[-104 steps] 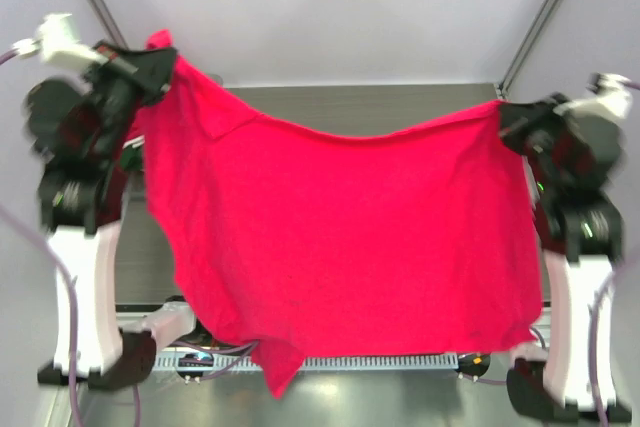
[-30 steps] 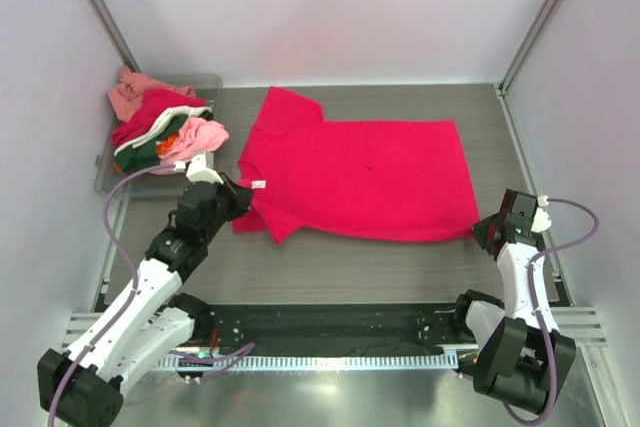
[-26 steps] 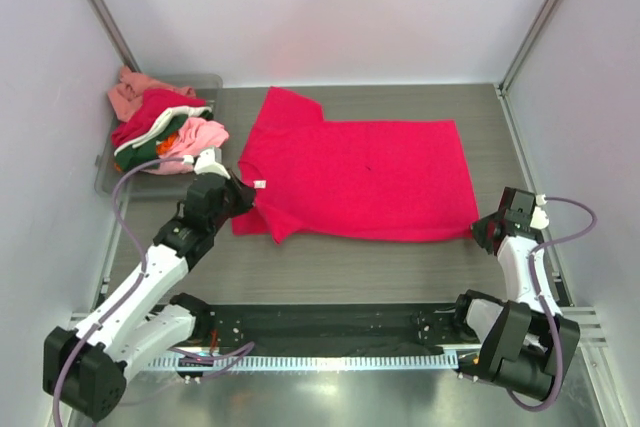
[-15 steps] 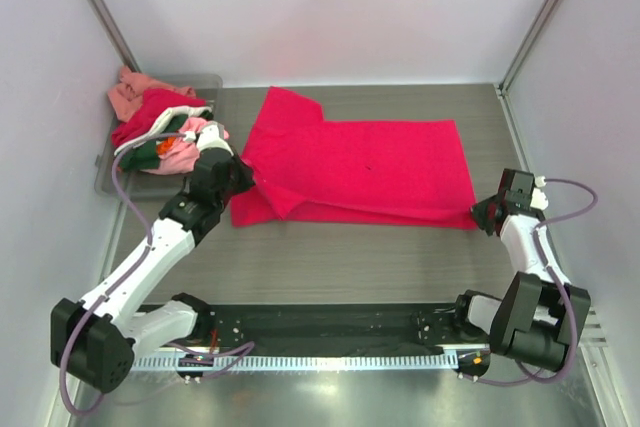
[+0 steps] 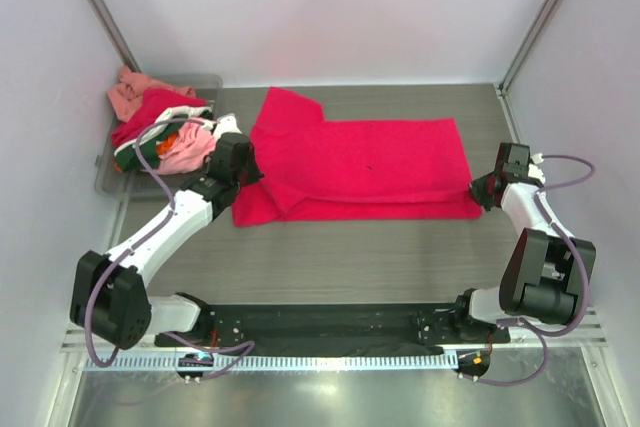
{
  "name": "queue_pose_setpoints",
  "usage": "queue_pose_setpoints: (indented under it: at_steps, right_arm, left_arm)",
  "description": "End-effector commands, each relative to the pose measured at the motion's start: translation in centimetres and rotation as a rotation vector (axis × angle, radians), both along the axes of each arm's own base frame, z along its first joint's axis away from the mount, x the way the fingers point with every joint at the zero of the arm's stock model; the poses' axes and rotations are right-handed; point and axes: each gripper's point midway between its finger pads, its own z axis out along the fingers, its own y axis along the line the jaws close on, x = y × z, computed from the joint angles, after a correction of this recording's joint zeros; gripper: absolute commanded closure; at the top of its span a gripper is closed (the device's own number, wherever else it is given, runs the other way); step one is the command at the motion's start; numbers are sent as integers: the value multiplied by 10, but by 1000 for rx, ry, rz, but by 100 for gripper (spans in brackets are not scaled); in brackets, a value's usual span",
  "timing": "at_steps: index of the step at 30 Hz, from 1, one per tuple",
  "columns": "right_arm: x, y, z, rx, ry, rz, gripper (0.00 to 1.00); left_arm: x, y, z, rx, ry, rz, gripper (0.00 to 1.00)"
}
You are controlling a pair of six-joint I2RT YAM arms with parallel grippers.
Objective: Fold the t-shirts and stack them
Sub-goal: Fold the tshirt
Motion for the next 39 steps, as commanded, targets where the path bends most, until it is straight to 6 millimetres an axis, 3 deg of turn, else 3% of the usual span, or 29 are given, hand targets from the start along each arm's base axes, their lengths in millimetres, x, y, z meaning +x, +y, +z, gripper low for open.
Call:
queue_pose_setpoints:
  at_steps: [1, 22, 30, 35, 37, 39]
  right_arm:
    - [22, -9, 19, -34, -63, -38, 99]
    - [52, -9, 9, -45, -26, -53, 99]
    - [64, -5, 4, -46, -16, -50, 99]
    - [66, -3, 1, -46, -12, -49, 99]
    - [66, -4, -1, -49, -8, -54, 99]
    - [68, -4, 1, -51, -16, -51, 99]
  left_arm:
    - [19, 0, 25, 15, -63, 20, 100]
    - [58, -10, 14, 89, -14, 27, 100]
    - [84, -20, -5, 108, 43, 13, 100]
    - [107, -31, -5, 110, 56, 3, 100]
    - [113, -34, -15, 122, 83, -4, 100]
    - [121, -38, -11, 126, 72, -6, 100]
